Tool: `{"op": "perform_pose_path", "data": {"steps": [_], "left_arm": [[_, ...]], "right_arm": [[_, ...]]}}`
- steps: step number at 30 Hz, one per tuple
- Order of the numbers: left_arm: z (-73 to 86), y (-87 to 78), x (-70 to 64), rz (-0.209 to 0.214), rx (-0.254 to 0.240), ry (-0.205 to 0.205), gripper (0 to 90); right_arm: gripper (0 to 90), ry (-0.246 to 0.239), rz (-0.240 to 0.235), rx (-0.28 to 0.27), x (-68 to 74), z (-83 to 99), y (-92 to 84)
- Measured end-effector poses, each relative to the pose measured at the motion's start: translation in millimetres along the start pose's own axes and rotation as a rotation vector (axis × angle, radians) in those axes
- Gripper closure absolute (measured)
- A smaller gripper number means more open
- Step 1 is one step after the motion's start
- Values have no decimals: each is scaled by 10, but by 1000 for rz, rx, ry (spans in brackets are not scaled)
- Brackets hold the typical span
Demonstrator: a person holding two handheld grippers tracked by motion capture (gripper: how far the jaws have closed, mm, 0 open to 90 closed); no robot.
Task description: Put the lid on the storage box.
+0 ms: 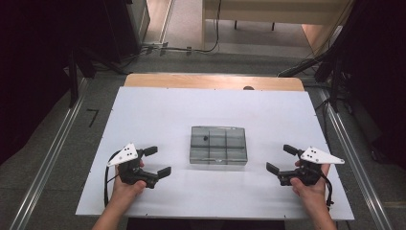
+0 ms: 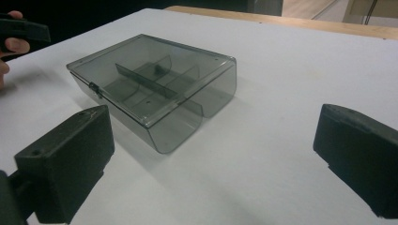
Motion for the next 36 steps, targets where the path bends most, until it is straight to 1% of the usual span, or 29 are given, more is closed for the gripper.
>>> {"op": "perform_pose_path", "data": {"steps": [3,6,8,9,11,12,13,14,15,17,21,24,26,28,30,33,36], "left_arm": [[7,-62,40,-13,-1,-5,0],[20,-133,96,-27,-4,-17,0],[36,-172,131,-40,3,-11,0],[45,-195,153,-51,9,-2,0],[52,-236,185,-62,11,0,0],[56,-251,198,-74,18,17,0],[63,-263,204,-87,32,42,0],[65,-273,202,-86,38,49,0],[60,-285,208,-83,29,40,0],[55,-304,239,-90,25,35,0],[56,-356,283,-108,28,38,0],[64,-414,320,-118,26,31,0],[68,-457,357,-137,29,35,0],[75,-509,387,-152,35,41,0],[74,-565,412,-160,26,33,0],[83,-638,439,-173,21,25,0],[87,-681,442,-169,8,11,0]], "right_arm": [[0,8,9,3,-65,26,-50],[0,33,14,1,-140,39,-106],[0,36,24,-6,-190,42,-151],[0,38,28,-6,-204,43,-167],[0,26,39,-2,-242,59,-206],[0,14,52,10,-271,79,-226],[0,11,58,15,-297,96,-244],[0,16,56,14,-314,108,-265],[0,22,58,11,-341,121,-290],[0,36,66,10,-393,148,-336],[0,52,88,17,-497,202,-420],[0,51,105,13,-556,212,-477],[0,45,113,15,-582,218,-499],[0,54,110,9,-594,220,-511],[0,54,108,7,-595,224,-513],[0,56,106,18,-588,260,-507],[0,58,106,13,-577,271,-512]]}}
Point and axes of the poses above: each handheld gripper's, and its own axes: y roughly forward along the jaws, z roughly out of its underside, x roughly to its left, the point moved 8 cm from there along y, roughly forward along the jaws, and after that the axes turned 10 degrees about -x, right-handed, at the moved point
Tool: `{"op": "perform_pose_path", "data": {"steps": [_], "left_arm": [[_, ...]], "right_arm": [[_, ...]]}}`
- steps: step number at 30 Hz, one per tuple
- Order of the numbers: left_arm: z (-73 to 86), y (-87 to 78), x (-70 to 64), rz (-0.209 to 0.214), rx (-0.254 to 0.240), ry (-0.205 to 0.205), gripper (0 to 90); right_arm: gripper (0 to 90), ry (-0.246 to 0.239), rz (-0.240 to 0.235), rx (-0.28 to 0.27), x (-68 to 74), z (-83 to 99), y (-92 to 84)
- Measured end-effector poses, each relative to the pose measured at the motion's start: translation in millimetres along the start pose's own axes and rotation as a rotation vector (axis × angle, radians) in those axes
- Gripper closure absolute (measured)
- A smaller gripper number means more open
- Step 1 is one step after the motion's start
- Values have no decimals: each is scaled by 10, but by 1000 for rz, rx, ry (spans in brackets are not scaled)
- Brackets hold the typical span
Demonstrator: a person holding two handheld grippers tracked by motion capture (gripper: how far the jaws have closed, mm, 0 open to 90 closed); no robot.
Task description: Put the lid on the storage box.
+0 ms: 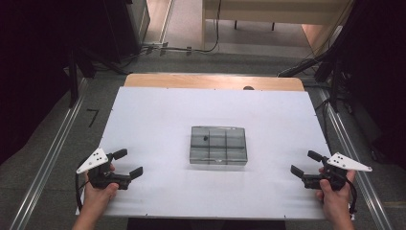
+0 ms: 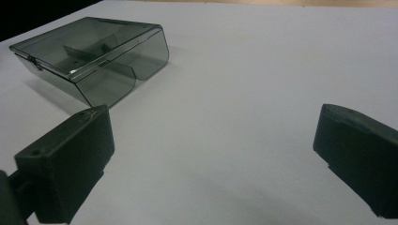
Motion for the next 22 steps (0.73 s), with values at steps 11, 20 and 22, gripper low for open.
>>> {"op": "perform_pose_path", "data": {"steps": [11,20,22], "left_arm": [[22,-9,-39,3,-14,15,0],[12,-12,-31,6,-27,7,0],[14,-10,-29,7,-25,2,0]], "right_arm": [[0,-2,-1,-11,56,31,-49],[0,-22,10,14,87,67,-23],[0,-19,11,14,83,68,-21]]}}
Point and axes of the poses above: each handheld gripper's, and its own axes: y roughly forward along the jaws, z roughly out of its underside, x roughly to its left, the point moved 8 cm from there along y, roughly forward along the jaws, and after that the axes turned 10 degrees about -x, right-handed, at the moved point
